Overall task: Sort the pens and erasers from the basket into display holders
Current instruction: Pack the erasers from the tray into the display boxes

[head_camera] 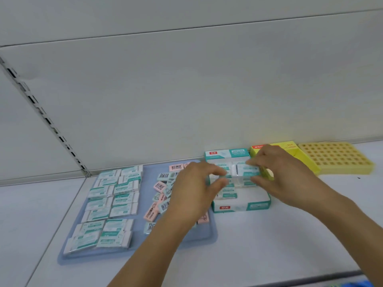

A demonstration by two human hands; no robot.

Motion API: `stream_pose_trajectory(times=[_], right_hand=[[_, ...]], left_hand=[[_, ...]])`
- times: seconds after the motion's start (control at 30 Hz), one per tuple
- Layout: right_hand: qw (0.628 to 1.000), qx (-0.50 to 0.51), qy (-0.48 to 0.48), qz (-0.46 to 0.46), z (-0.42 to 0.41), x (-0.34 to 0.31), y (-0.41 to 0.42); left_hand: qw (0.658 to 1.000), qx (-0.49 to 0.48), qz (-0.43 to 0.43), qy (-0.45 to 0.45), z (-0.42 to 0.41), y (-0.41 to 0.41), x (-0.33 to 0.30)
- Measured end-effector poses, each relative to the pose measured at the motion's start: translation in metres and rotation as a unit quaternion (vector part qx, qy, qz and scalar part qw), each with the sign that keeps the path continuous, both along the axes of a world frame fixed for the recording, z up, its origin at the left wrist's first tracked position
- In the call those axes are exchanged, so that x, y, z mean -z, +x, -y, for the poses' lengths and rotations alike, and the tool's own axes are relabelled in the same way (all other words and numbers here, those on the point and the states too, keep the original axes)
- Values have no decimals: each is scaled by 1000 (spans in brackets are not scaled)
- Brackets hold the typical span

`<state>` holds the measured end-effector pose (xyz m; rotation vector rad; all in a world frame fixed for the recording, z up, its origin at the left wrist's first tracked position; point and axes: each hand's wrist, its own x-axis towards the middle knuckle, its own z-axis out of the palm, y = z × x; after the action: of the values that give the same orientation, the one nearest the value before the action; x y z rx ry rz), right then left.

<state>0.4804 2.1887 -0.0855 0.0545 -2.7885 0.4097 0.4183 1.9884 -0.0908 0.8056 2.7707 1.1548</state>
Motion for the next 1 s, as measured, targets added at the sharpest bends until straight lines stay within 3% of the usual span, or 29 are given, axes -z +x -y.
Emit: stream_pose_trajectory(times=[0.1,0.23,0.37,0.6,0.7,0.87,1.0], right_hand=[[988,-8,94,125,-3,-4,1],[976,11,155,152,3,-7,-2],[976,14,165,139,5,-1,-4],[985,17,122,119,4,12,-7],[983,17,153,99,8,10,-11],[996,-73,-15,-50,58,5,-28],[972,-215,-93,7,131,4,-41]], left_hand=[[972,80,-100,-198,-3,-12,3],[946,99,-147,-273,-13,-21,9],[945,91,-172,-263,-14,-23,16],[956,83,-141,-244,-15,-22,20],[970,94,-118,-188,-8,-16,16],[994,18,-111,-14,62,-3,8],[993,-77,-92,-1,158,4,10]])
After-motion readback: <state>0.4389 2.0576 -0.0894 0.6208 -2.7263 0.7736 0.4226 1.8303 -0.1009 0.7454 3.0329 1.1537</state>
